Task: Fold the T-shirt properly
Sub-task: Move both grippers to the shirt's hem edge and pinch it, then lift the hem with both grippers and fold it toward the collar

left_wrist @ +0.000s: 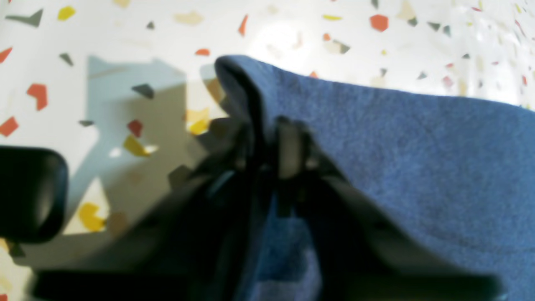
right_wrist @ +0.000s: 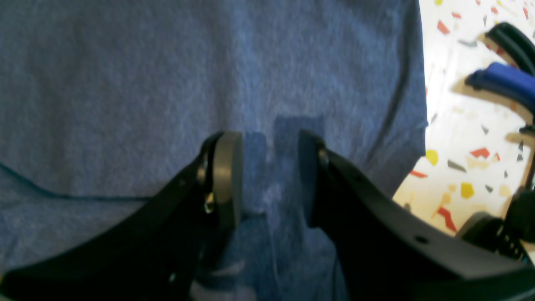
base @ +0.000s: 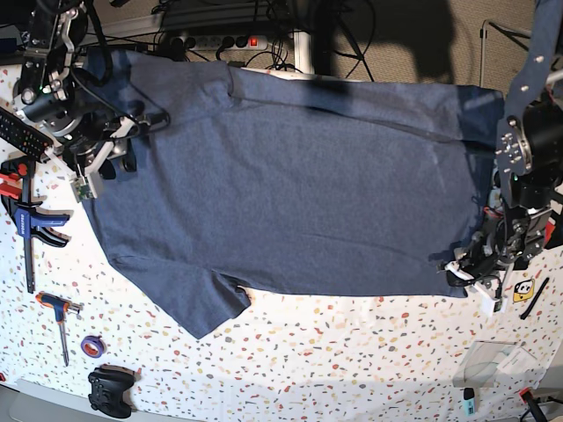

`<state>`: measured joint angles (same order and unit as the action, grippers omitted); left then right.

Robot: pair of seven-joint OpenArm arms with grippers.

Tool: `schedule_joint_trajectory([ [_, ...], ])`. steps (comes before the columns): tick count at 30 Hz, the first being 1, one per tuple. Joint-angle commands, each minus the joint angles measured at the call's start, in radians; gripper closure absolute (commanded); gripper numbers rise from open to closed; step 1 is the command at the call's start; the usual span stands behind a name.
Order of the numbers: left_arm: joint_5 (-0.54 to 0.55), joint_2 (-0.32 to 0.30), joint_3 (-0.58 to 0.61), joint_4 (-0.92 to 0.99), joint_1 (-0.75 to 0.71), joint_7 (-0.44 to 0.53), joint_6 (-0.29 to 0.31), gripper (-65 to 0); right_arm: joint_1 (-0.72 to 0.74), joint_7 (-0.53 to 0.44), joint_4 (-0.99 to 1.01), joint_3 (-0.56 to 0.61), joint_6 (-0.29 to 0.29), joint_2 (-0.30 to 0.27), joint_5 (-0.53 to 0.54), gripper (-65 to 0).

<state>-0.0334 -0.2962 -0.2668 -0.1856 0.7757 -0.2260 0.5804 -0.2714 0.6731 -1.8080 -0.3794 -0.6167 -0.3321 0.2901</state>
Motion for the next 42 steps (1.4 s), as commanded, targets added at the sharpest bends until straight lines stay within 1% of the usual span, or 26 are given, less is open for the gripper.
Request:
schedule_joint_trajectory([
  [1,-0.001,-0.009,0.0,-0.008,0.025,-0.008,0.007,0.0,0.011,-0.044,-0.016,-0.007,-0.003,-0.014,0.009,-22.5],
  [3,0.0,-0.012,0.0,-0.008,0.025,0.01,0.007,0.0,0.023,-0.106,-0.016,-0.006,-0.004,-0.014,0.005,-22.5],
  [5,0.0,-0.014,0.0,-0.008,0.024,0.045,0.008,0.0,0.048,-0.142,-0.013,-0.006,-0.004,-0.014,0.002,-22.5],
  [8,0.0,-0.014,0.0,-0.008,0.025,0.064,0.007,0.0,0.117,-0.105,0.025,-0.006,-0.003,-0.016,0.002,-22.5],
  [10,0.0,-0.014,0.0,-0.008,0.024,0.069,0.007,0.0,0.171,-0.109,0.085,-0.006,-0.003,-0.018,0.003,-22.5],
  [12,0.0,-0.015,0.0,-0.008,0.025,0.071,0.007,0.0,0.231,-0.111,0.155,0.003,-0.003,-0.03,0.026,-22.5],
  [14,0.0,-0.014,0.0,-0.008,0.025,0.075,0.007,0.0,0.296,-0.098,0.23,0.039,-0.003,-0.06,0.034,-22.5],
  [16,0.0,-0.011,0.0,-0.008,0.024,0.079,0.007,0.0,0.365,-0.047,0.311,0.089,-0.003,-0.093,0.024,-23.3],
  [19,0.0,-0.008,0.0,-0.008,0.024,0.082,0.008,0.0,0.468,-0.041,0.451,0.167,-0.003,-0.133,0.024,-32.8],
  [20,0.0,-0.008,0.0,-0.008,0.024,0.088,0.008,0.0,0.506,-0.041,0.499,0.191,-0.003,-0.14,0.025,-34.9],
  [25,0.0,-0.005,0.0,-0.008,0.023,0.116,0.008,0.0,0.713,-0.039,0.705,0.277,-0.002,-0.164,0.029,-35.2],
  [32,0.0,0.0,0.0,-0.008,0.023,0.116,0.008,0.0,0.949,-0.037,1.017,0.399,-0.003,-0.164,0.02,-35.2],
  [36,0.0,-0.001,0.0,-0.008,0.023,0.116,0.008,0.0,1.027,-0.057,1.171,0.473,-0.002,-0.163,-0.074,-35.1],
  [40,0.0,-0.001,0.0,-0.008,0.023,0.115,0.008,0.0,1.048,-0.164,1.263,0.505,0.005,-0.163,-0.162,-35.1],
  [42,0.0,0.0,0.0,-0.008,0.023,0.116,0.008,0.0,1.047,-0.183,1.29,0.504,0.013,-0.163,-0.187,-35.1],
])
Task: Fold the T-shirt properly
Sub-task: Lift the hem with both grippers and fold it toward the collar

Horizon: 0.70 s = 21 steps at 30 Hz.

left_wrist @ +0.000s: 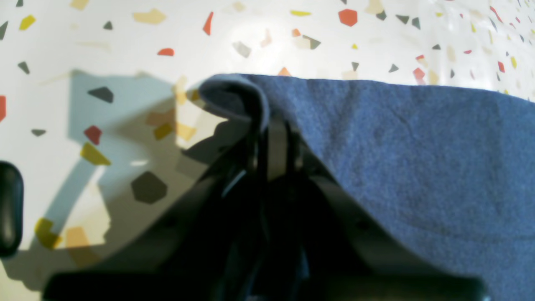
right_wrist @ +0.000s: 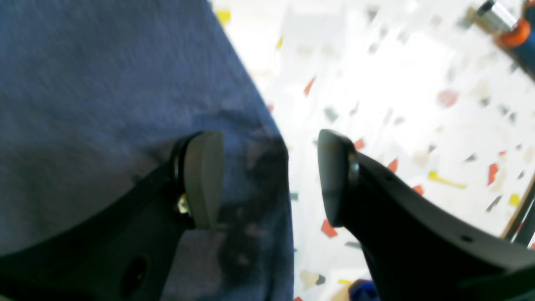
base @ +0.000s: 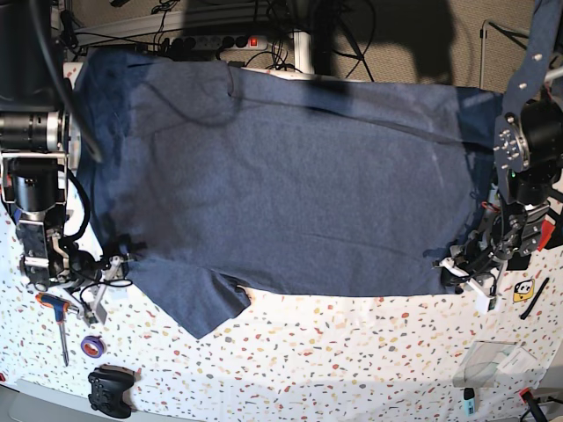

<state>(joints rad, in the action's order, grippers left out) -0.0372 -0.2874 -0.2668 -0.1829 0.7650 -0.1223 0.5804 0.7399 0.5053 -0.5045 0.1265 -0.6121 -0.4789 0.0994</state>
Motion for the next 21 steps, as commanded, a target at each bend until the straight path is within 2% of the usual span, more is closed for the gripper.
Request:
schedule_joint_trajectory([
  [1,0.003,-0.009,0.0,-0.01,0.033,0.012,0.008,0.0,0.035,-0.015,0.0,-0.002,0.01,-0.016,0.004,-35.1],
  [6,0.003,-0.009,0.0,-0.01,0.033,0.012,0.008,0.0,0.035,-0.019,0.045,-0.002,0.01,-0.016,0.005,-35.0],
  [7,0.003,-0.009,0.0,-0.01,0.033,0.012,0.008,0.0,0.035,-0.019,0.049,-0.002,0.01,-0.016,0.005,-33.4],
  [10,0.003,-0.01,0.0,-0.01,0.033,0.011,0.008,0.0,0.035,-0.022,0.051,-0.002,0.01,-0.016,0.005,-23.2],
  [16,0.004,-0.009,0.0,-0.01,0.033,0.021,0.008,0.0,0.035,-0.131,0.051,-0.002,0.01,-0.017,0.005,-1.0],
  [21,0.076,-0.01,0.0,-0.011,0.036,0.059,0.008,0.0,0.035,-0.2,0.05,-0.002,0.01,-0.017,0.004,0.0],
])
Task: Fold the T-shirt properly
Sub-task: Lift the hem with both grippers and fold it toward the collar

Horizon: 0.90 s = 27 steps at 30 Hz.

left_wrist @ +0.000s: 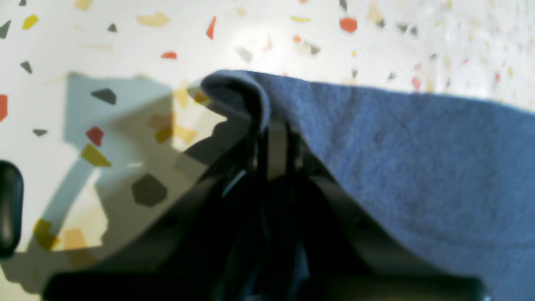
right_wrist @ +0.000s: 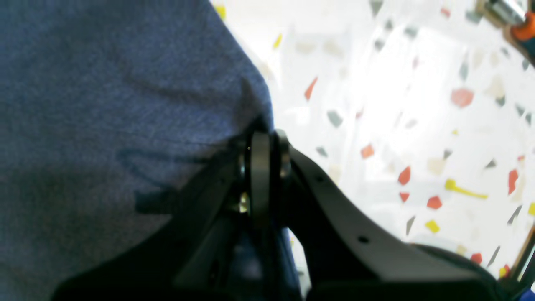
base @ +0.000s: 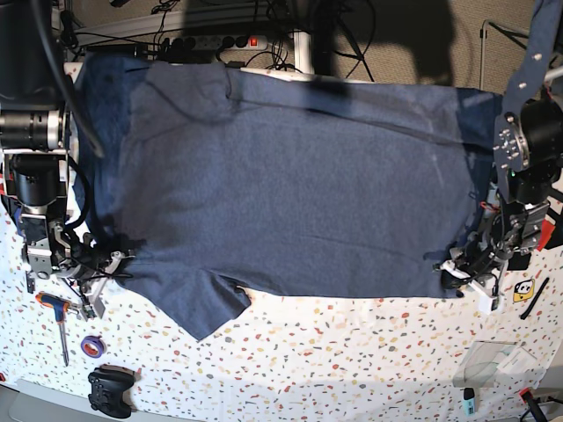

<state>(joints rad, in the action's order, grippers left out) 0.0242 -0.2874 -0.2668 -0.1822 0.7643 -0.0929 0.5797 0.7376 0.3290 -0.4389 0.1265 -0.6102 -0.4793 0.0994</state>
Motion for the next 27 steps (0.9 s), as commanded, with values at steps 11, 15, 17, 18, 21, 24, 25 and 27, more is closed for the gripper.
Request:
schedule_joint_trajectory([
  [11,0.109,-0.012,0.0,-0.012,0.068,0.035,0.01,0.0,0.037,-0.054,-0.036,-0.002,-0.088,-0.074,0.037,0.0],
  [15,0.124,-0.012,0.0,-0.017,0.07,0.039,0.045,0.0,0.037,-0.04,-0.067,-0.002,-0.088,-0.101,0.104,0.0],
  [17,0.123,-0.012,0.0,-0.017,0.069,0.032,0.079,0.0,0.037,-0.007,-0.092,-0.002,-0.088,-0.108,0.134,0.0],
  [18,0.123,-0.012,0.0,-0.017,0.068,0.024,0.094,0.0,0.036,0.015,-0.107,-0.002,-0.088,-0.109,0.15,0.0],
  [21,0.124,-0.012,0.0,-0.017,0.067,-0.012,0.118,0.0,0.007,0.068,-0.177,-0.002,-0.088,-0.118,0.223,0.0],
  [24,0.124,-0.013,0.0,-0.017,0.064,-0.047,0.118,0.0,-0.078,0.092,-0.307,-0.002,-0.088,-0.138,0.303,0.0],
  [25,0.124,-0.013,0.0,-0.017,0.061,-0.048,0.118,0.0,-0.118,0.095,-0.365,-0.002,-0.088,-0.148,0.326,0.0],
  [27,0.141,-0.018,0.0,-0.019,0.05,-0.048,0.118,0.0,-0.208,0.104,-0.497,-0.002,-0.088,-0.172,0.372,0.0],
])
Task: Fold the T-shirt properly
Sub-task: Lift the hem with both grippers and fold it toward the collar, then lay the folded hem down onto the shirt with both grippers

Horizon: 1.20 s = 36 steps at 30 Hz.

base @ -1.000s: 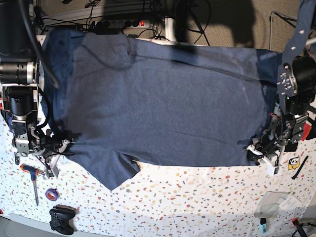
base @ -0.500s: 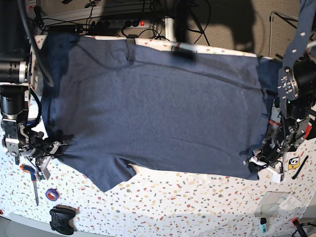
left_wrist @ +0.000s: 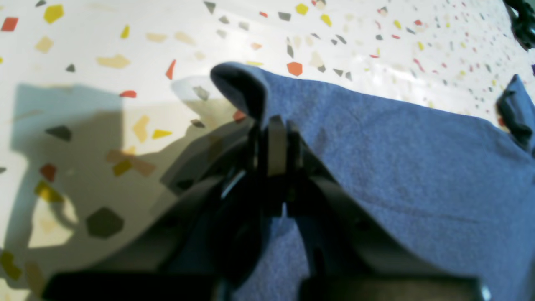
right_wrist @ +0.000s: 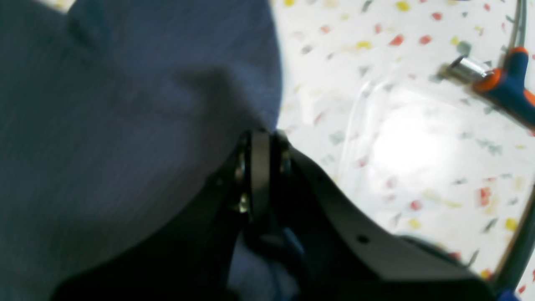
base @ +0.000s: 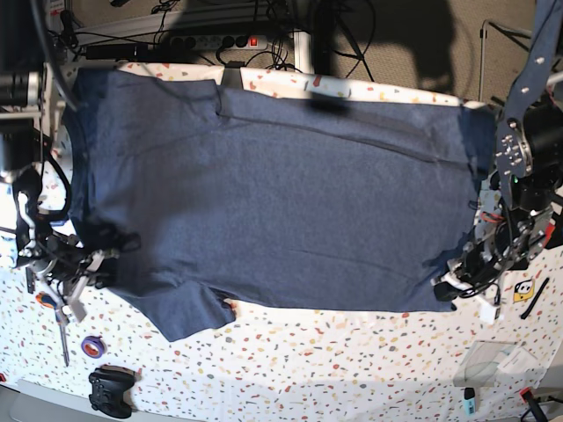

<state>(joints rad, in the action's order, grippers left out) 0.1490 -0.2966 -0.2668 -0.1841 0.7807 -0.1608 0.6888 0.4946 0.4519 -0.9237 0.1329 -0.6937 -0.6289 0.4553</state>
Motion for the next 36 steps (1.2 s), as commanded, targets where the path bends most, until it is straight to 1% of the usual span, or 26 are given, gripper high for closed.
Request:
schedule_joint_trajectory([
  [1,0.034,-0.012,0.0,-0.023,0.026,0.019,0.009,0.0,-0.01,-0.012,-0.078,-0.011,-0.004,-0.034,0.04,0.0],
  [3,0.06,-0.017,0.0,-0.043,0.006,0.018,0.009,0.0,-0.086,0.028,-0.194,-0.044,-0.004,-0.039,0.048,0.0],
  [5,0.092,-0.016,0.0,-0.085,-0.024,0.003,0.009,0.0,-0.153,0.052,-0.282,-0.103,-0.004,-0.033,0.047,0.0],
  [7,0.129,-0.014,0.0,-0.146,-0.068,-0.029,0.009,0.0,-0.215,0.054,-0.352,-0.183,-0.004,-0.02,0.05,0.0],
  [9,0.169,-0.014,0.0,-0.235,-0.124,-0.063,0.009,0.0,-0.268,0.06,-0.409,-0.267,-0.004,0.005,0.051,0.0],
  [13,0.278,-0.014,0.0,-0.504,-0.277,-0.152,0.009,0.0,-0.356,0.078,-0.506,-0.394,-0.004,0.062,0.051,0.0],
  [17,0.36,-0.018,-0.001,-0.818,-0.44,-0.231,0.009,0.0,-0.435,0.099,-0.592,-0.459,-0.004,0.095,0.051,0.0],
  [21,0.379,-0.026,-0.002,-1.035,-0.577,-0.271,-0.027,0.0,-0.522,0.121,-0.691,-0.519,-0.004,0.127,0.055,0.0],
  [23,0.38,-0.026,-0.002,-1.113,-0.638,-0.302,-0.054,0.0,-0.576,0.126,-0.746,-0.549,-0.004,0.139,0.054,0.0],
  [26,0.38,-0.026,-0.002,-1.213,-0.727,-0.325,-0.076,0.0,-0.653,0.124,-0.818,-0.6,-0.004,0.16,0.054,0.0],
  [28,0.38,-0.029,-0.002,-1.266,-0.78,-0.325,-0.08,0.0,-0.695,0.124,-0.852,-0.633,-0.004,0.172,0.054,0.0],
  [31,0.377,-0.039,-0.004,-1.325,-0.842,-0.325,-0.111,0.0,-0.748,0.12,-0.882,-0.677,-0.004,0.185,0.054,0.0],
  [36,0.377,-0.039,-0.04,-1.351,-0.899,-0.325,-0.117,0.0,-0.824,0.086,-0.885,-0.746,-0.004,0.188,0.054,0.0],
])
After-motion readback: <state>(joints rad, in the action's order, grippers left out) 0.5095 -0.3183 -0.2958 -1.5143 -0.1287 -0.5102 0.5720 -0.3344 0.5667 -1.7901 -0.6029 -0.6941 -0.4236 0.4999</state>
